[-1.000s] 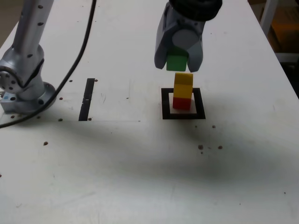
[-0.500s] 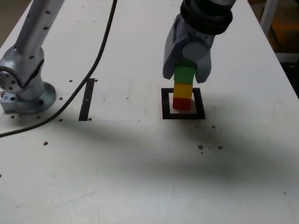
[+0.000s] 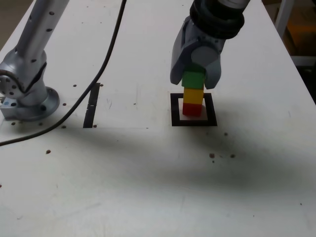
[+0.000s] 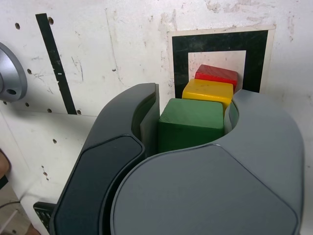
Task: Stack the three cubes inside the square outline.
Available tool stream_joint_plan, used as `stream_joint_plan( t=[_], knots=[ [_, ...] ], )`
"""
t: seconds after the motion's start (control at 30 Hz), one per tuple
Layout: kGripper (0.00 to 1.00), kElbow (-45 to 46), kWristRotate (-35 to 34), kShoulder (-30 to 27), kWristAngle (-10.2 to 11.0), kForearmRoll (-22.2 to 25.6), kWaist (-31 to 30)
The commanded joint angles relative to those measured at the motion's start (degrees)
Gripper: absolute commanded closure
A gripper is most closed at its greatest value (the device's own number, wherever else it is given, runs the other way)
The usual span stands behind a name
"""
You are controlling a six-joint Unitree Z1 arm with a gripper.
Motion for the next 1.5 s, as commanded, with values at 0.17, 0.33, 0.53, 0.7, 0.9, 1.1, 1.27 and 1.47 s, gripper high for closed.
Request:
stream_joint_plan(
  t=[0.17,0.33,0.53,0.7,0.9,1.1,1.27,1.47],
  knots=[
    [0.59,0.6,-0.2,-0.6,-0.1,1.1,0.2],
    [0.34,0.8,0.0,-0.4,-1.1,0.9,0.2],
    [0.12,0.6,0.0,-0.5,-1.6,0.7,0.2],
    [0.04,1.0,-0.2,-1.7,-1.2,0.6,0.2],
    [0.01,4.2,-2.3,-10.0,-0.8,1.0,0.2],
    [0.0,11.8,-3.0,-21.1,-1.1,0.9,0.2],
    [0.0,22.4,-1.4,-29.9,-2.1,-0.6,0.2],
    [0.0,38.2,-1.0,-38.3,-2.6,-4.8,-0.1]
  ],
)
